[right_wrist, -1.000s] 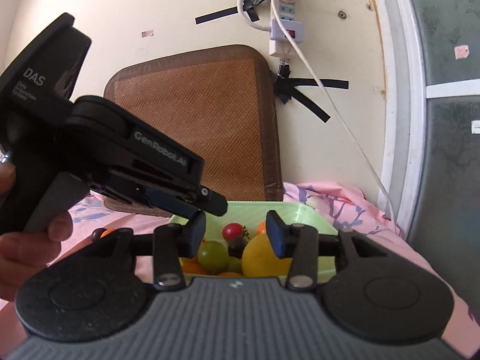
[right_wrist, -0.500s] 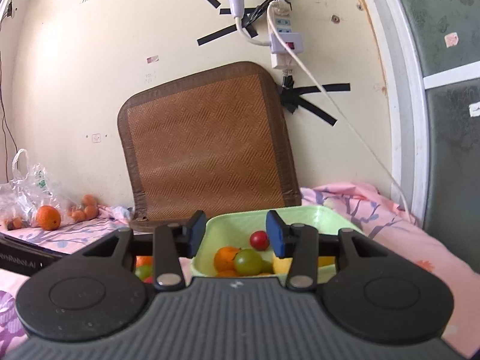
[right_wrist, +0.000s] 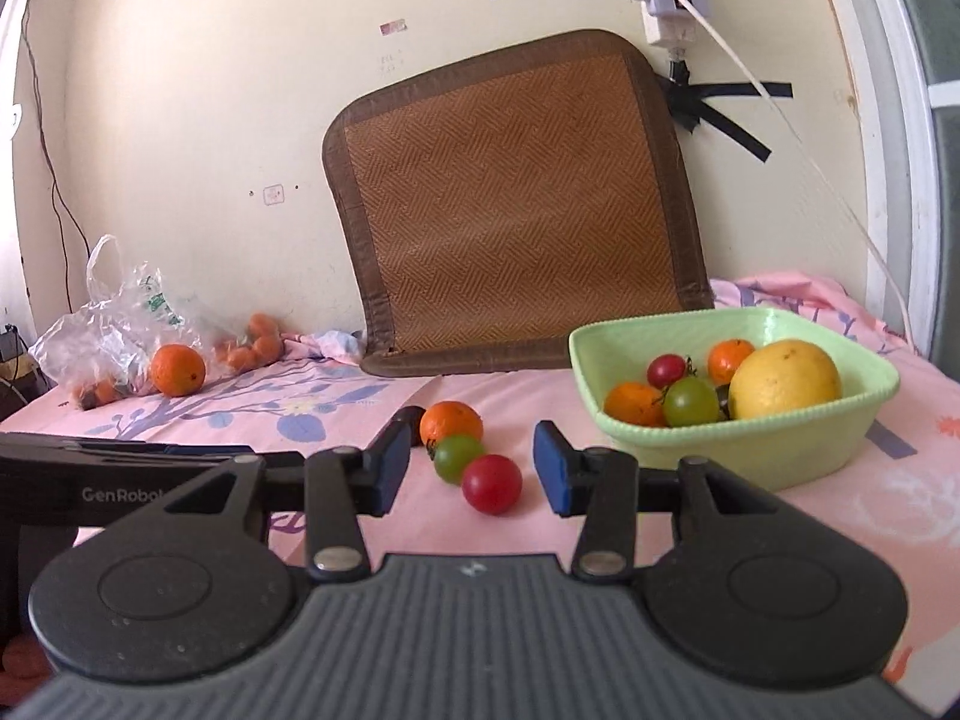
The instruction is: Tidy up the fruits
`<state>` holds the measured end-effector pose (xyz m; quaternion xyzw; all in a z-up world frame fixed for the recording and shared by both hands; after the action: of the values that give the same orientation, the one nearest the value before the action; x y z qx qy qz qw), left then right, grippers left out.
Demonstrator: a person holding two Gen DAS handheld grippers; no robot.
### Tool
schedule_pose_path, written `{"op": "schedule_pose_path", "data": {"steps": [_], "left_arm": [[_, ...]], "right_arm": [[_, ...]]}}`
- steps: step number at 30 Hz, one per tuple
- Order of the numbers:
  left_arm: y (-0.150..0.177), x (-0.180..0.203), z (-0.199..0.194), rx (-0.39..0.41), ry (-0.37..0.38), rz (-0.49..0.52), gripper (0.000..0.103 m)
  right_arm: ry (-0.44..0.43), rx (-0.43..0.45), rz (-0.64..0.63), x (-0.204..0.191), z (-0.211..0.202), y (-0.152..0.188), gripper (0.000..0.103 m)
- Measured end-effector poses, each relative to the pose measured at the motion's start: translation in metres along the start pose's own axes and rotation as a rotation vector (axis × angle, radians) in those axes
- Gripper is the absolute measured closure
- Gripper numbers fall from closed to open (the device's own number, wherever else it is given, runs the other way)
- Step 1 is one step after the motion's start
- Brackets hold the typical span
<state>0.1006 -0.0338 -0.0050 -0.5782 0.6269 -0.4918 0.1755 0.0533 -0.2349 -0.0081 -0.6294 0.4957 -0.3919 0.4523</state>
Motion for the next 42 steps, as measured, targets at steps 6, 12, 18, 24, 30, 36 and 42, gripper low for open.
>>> {"op": "schedule_pose_path", "data": {"steps": [6, 12, 18, 24, 30, 36, 42], "left_arm": [[0.0013, 0.0048, -0.0021, 0.018, 0.021, 0.026, 0.056], [0.0022, 0.0037, -0.0036, 0.023, 0.028, 0.025, 0.056], [0.0028, 0.0055, -0.0045, 0.028, 0.03, 0.035, 0.054], [0.0031, 0.0056, -0.0048, 0.029, 0.03, 0.035, 0.054], [0.0034, 0.0056, -0.0046, 0.029, 0.03, 0.035, 0.054], [0.0036, 0.0057, -0.0046, 0.029, 0.031, 0.036, 0.054], [0.0038, 0.0059, -0.0047, 0.029, 0.031, 0.036, 0.054]], "right_arm": [[-0.04, -0.016, 0.083, 0.0103, 0.0031, 0.0039, 0.054], [-0.052, -0.021, 0.082, 0.0091, 0.0038, 0.0034, 0.054], [-0.052, -0.022, 0.086, 0.0097, 0.0041, 0.0035, 0.053], [-0.052, -0.02, 0.087, 0.0101, 0.0039, 0.0037, 0.053], [-0.052, -0.017, 0.089, 0.0113, 0.0035, 0.0039, 0.052], [-0.052, -0.017, 0.089, 0.0114, 0.0033, 0.004, 0.052], [-0.053, -0.017, 0.089, 0.0115, 0.0031, 0.0042, 0.052]]}}
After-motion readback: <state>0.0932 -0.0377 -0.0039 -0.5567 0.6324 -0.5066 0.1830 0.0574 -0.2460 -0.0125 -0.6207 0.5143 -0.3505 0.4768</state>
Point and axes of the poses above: each gripper's, at about its wrist camera, not at the fingertips, and z roughly the way its jaws point, x to its right, y to its underside, the point moved 1 cm from there along z, roughly the way its jaws point, and after that the axes turned 12 degrees about -z, right-handed, at the moved point
